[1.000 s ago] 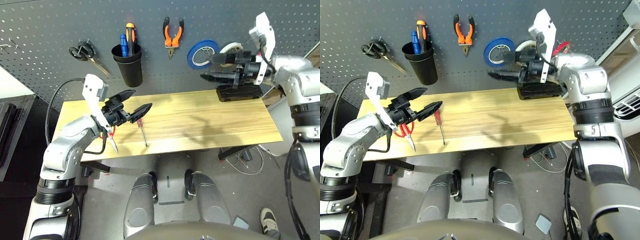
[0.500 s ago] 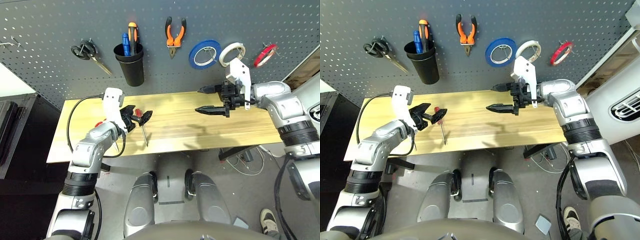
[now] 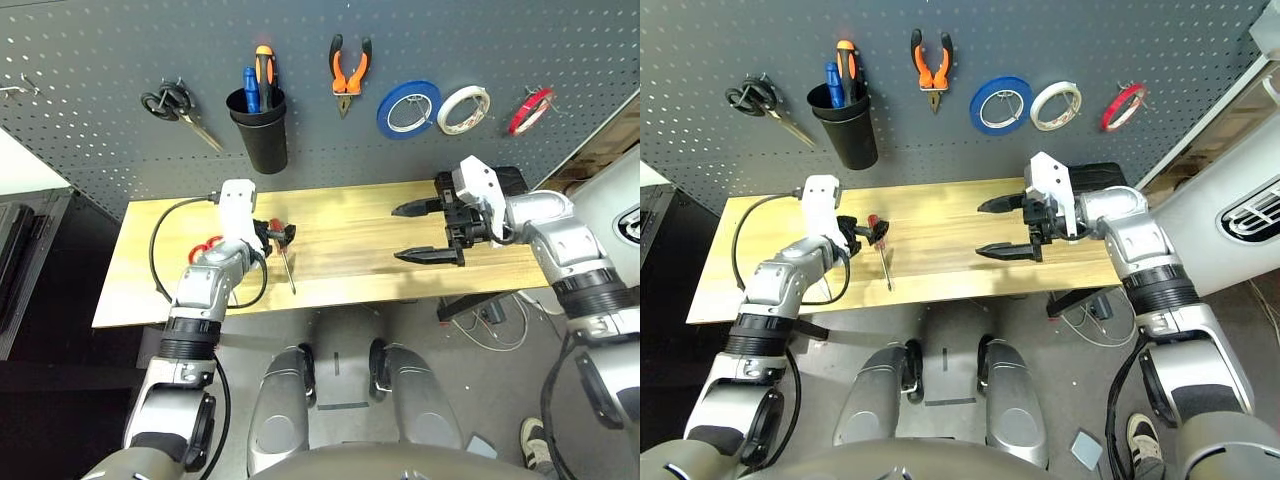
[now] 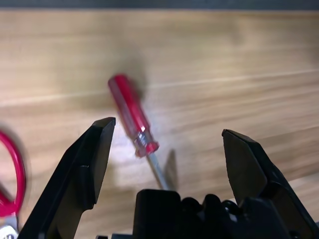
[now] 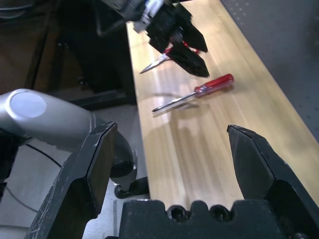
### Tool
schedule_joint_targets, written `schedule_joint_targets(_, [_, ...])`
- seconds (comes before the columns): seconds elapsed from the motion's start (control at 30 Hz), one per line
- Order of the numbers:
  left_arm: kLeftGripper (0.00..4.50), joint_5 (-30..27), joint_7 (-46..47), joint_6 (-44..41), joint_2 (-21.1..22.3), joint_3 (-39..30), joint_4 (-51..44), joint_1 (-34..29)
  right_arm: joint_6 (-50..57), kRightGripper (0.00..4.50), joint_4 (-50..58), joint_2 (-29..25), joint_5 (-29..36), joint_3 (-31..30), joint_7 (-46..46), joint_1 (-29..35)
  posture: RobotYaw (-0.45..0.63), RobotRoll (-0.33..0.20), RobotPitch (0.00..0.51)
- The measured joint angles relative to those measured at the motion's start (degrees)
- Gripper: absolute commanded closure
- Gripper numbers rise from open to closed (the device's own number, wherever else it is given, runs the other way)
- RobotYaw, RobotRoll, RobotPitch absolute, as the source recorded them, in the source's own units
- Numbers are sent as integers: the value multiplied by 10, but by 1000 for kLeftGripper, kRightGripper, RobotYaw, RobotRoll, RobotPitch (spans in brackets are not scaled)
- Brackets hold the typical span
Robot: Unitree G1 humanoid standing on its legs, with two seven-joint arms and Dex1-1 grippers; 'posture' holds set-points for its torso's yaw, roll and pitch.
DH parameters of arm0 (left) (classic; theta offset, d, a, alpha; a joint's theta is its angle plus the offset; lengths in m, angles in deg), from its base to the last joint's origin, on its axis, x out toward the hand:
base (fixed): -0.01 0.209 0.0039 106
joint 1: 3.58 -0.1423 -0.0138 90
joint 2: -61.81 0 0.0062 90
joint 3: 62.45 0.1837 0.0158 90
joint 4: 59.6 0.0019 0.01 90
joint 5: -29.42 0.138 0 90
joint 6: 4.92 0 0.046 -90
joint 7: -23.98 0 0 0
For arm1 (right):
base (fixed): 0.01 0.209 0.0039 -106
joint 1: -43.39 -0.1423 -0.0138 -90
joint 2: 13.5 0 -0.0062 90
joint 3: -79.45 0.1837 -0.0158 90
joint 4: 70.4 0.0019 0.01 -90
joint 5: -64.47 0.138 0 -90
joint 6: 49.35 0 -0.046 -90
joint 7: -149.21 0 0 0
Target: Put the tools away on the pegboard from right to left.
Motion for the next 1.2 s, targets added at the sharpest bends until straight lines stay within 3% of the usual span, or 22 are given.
schedule_joint_targets(0.43, [0,48,32,54,-33,2,110,30,-52,49,4,17,-11,-6,-17,66,-85,0,273])
schedule_joint_targets(0.83, [0,55,97,104,-67,-31,240,96,-64,49,6,16,-19,-9,-36,72,-99,0,282])
schedule_joint_targets(0.93, [653,60,112,130,-68,-37,295,112,-58,0,16,15,-18,-9,-38,78,-108,0,281])
schedule_joint_targets(1.2, [3664,64,118,182,-80,-42,364,138,-42,0,38,10,-12,-8,-45,79,-105,0,287])
